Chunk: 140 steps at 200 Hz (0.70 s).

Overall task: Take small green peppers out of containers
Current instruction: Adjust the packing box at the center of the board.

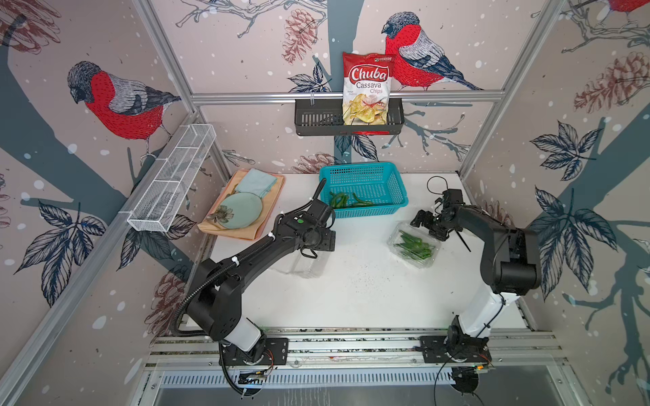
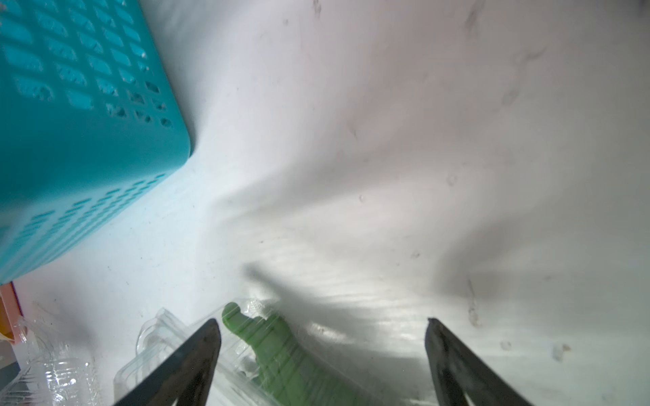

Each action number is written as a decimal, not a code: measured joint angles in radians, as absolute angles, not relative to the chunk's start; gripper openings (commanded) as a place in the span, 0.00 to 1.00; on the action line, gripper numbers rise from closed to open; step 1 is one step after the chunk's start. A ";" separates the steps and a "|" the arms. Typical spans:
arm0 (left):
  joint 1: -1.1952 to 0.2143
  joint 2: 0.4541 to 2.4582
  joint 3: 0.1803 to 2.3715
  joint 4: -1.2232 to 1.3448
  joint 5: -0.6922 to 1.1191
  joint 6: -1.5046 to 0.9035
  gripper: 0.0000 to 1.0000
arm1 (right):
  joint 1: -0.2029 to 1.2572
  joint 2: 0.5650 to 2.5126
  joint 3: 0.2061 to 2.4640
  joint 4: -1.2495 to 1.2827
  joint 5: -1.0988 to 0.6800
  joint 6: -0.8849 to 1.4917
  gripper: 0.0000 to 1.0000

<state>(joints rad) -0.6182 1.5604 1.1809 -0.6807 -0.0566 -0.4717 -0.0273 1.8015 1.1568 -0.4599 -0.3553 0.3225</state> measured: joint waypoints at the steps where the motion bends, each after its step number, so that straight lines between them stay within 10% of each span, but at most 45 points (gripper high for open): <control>1: -0.618 1.561 1.180 -0.680 -0.057 -0.472 0.74 | -0.026 1.798 1.153 -0.459 -0.355 0.323 0.90; 64: -0.602 1.602 1.071 -0.630 -0.099 -0.517 0.37 | 0.040 1.699 1.047 -0.453 -0.374 0.335 0.91; 106: -0.513 1.538 0.957 -0.617 -0.107 -0.524 0.39 | 0.142 1.689 1.026 -0.456 -0.384 0.309 0.91; 140: -0.471 1.490 0.915 -0.619 -0.118 -0.523 0.70 | 0.229 1.690 1.004 -0.456 -0.389 0.313 0.91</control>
